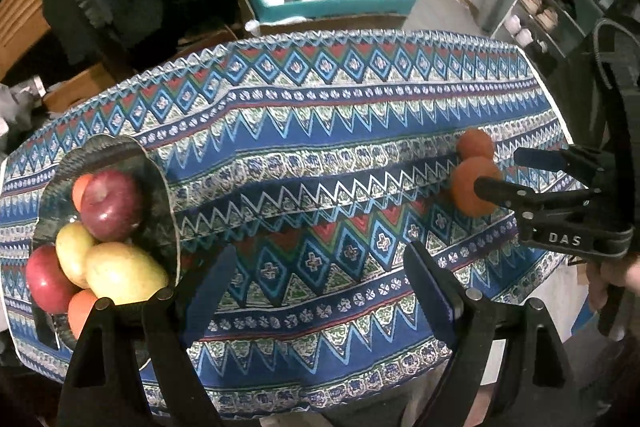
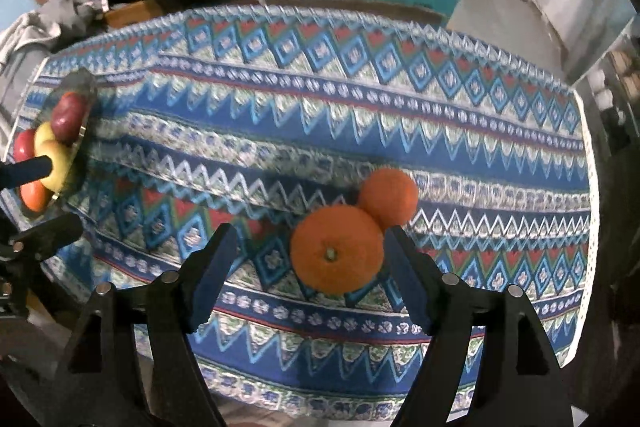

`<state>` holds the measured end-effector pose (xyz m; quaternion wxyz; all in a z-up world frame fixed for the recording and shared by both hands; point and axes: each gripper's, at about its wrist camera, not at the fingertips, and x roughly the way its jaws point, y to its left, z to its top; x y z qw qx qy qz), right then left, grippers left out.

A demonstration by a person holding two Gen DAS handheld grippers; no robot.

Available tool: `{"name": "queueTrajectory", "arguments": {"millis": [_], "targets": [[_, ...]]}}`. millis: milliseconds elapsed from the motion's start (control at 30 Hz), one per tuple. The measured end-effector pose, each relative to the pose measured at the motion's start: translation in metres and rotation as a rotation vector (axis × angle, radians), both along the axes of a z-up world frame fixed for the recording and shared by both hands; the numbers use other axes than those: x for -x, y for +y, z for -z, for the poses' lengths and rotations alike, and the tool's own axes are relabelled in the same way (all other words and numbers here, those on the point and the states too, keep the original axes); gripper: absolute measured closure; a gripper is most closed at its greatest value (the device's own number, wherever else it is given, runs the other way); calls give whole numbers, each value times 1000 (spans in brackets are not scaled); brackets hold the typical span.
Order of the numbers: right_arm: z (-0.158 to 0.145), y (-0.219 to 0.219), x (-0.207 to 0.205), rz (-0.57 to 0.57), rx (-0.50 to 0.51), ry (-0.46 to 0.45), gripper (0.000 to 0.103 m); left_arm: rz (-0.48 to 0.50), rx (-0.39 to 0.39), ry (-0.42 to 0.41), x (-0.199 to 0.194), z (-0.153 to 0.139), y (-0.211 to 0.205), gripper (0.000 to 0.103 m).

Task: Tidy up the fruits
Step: 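Move both open tools back over the last two oranges, then grasp the large orange with the right tool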

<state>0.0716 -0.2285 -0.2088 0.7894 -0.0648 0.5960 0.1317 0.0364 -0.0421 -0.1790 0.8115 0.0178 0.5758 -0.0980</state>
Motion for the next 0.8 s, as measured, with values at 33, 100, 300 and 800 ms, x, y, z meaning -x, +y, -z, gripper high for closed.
{"name": "queueTrajectory", "arguments": {"millis": [33, 100, 300, 800], "targets": [[5, -2, -1, 3, 1, 9, 27, 5, -10, 2, 0, 2, -3, 16], [13, -6, -2, 13, 6, 27, 27, 13, -16, 4, -2, 5, -5, 16], [36, -6, -4, 20, 10, 74, 27, 16, -28, 29, -7, 17, -8, 16], [48, -31, 15, 26, -20, 87, 37, 37, -46, 34, -17, 22, -30, 16]]}}
